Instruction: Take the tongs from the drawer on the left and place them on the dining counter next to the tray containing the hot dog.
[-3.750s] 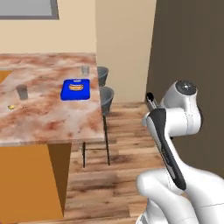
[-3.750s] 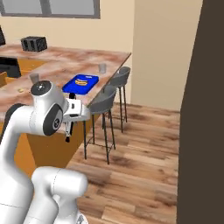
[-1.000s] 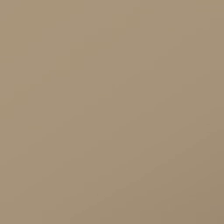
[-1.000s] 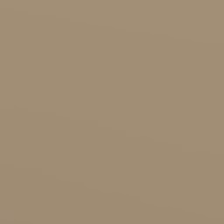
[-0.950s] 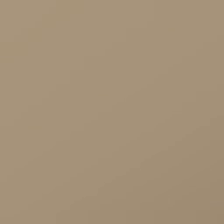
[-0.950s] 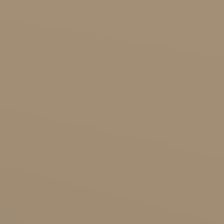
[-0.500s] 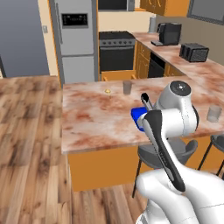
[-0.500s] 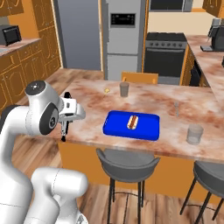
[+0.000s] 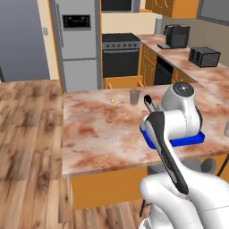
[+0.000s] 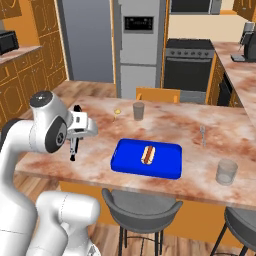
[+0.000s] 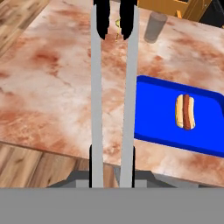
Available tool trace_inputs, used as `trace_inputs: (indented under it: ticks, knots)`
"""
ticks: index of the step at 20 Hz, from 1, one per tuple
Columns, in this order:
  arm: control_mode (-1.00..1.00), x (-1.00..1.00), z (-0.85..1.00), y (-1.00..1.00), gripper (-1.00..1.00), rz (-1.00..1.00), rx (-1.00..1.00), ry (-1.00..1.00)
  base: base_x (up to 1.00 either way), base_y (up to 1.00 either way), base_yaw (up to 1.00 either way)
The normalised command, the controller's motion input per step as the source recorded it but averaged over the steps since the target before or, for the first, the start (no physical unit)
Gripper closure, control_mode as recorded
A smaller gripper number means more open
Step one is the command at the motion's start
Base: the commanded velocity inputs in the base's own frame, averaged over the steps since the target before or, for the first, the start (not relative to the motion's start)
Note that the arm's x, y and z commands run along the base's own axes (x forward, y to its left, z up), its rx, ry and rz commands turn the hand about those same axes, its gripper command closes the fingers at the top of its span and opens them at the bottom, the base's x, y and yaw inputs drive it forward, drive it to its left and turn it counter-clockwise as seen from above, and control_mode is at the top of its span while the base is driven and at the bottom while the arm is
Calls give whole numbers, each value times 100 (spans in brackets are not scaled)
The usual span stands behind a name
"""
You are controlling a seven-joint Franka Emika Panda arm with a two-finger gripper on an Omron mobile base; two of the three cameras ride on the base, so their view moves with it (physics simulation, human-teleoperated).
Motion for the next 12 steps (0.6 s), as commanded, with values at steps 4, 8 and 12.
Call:
trace_inputs:
  ticks: [4,8,12]
  knots:
    - [100,0,0,0,100,0,0,0,3,-9,0]
    - [-100,12,-6,0,100,0,0,0,19,-1,0]
    - [-100,64,-30,0,100,0,1,0,0,0,0]
